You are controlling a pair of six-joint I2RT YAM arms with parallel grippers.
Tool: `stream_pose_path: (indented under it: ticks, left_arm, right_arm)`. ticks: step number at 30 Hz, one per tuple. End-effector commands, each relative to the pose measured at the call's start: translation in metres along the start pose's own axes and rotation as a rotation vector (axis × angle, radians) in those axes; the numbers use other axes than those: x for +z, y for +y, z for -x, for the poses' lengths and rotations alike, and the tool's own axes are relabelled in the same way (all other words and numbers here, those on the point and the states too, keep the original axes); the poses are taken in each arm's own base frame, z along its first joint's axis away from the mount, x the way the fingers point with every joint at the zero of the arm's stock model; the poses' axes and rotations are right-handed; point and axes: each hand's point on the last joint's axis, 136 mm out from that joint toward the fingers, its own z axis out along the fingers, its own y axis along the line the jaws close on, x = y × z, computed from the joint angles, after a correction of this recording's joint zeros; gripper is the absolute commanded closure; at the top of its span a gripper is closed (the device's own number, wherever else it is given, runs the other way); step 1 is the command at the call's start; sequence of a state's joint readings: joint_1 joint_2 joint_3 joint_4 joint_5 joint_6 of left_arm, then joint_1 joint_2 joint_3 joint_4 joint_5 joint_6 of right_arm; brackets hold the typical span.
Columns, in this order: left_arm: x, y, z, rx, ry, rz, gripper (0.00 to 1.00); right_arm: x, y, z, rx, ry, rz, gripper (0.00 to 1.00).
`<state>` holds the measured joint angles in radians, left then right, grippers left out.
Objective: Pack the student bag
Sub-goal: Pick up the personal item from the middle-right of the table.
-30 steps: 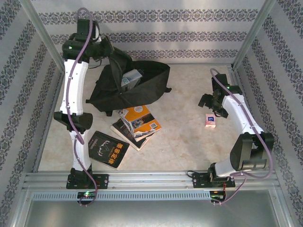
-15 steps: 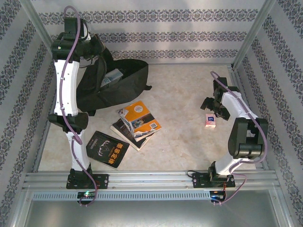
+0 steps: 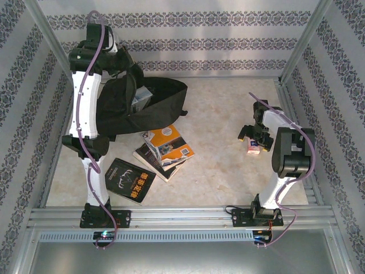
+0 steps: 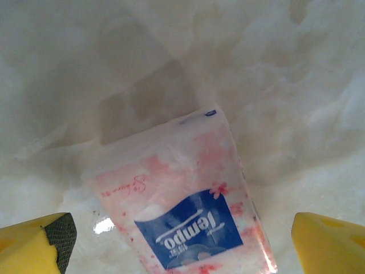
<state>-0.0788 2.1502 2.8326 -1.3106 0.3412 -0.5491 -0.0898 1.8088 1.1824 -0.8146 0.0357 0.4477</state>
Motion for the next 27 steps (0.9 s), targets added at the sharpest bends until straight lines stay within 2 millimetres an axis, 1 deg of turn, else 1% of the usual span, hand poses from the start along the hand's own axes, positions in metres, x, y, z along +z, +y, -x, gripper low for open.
stream_pose_path:
  ticks: [1, 4, 6, 10, 14, 17, 21, 24, 27]
  left_arm:
    - [-0.011, -0.020, -0.003, 0.038, -0.006, -0.058, 1.00]
    - [-0.009, -0.024, -0.007, 0.046, 0.002, -0.060, 1.00]
    - [-0.007, -0.027, -0.012, 0.051, 0.015, -0.063, 1.00]
    - [-0.001, -0.036, -0.024, 0.065, 0.046, -0.069, 1.00]
    - [0.004, -0.048, -0.036, 0.082, 0.070, -0.074, 1.00]
    - [0.006, -0.057, -0.047, 0.095, 0.084, -0.069, 1.00]
    - [0.005, -0.061, -0.056, 0.062, 0.093, -0.048, 1.00]
    - [0.005, -0.073, -0.063, 0.045, 0.111, -0.081, 1.00]
    - [0.006, -0.083, -0.077, 0.082, 0.135, -0.090, 1.00]
  right_arm:
    - [0.003, 0.005, 0.005, -0.007, 0.017, 0.028, 0.08]
    - [0.007, 0.018, 0.002, -0.010, 0.041, 0.102, 0.16]
    - [0.007, 0.023, 0.002, -0.012, 0.048, 0.123, 0.21]
    - [0.005, 0.026, 0.001, -0.015, 0.042, 0.133, 0.31]
    - [0.003, 0.024, -0.002, -0.005, 0.030, 0.122, 0.40]
    - [-0.001, 0.023, -0.003, 0.007, 0.008, 0.121, 0.41]
    - [-0.011, 0.024, -0.001, 0.018, -0.023, 0.121, 0.43]
    - [-0.021, 0.025, 0.003, 0.034, -0.054, 0.132, 0.46]
    - [-0.031, 0.029, 0.005, 0.047, -0.072, 0.163, 0.48]
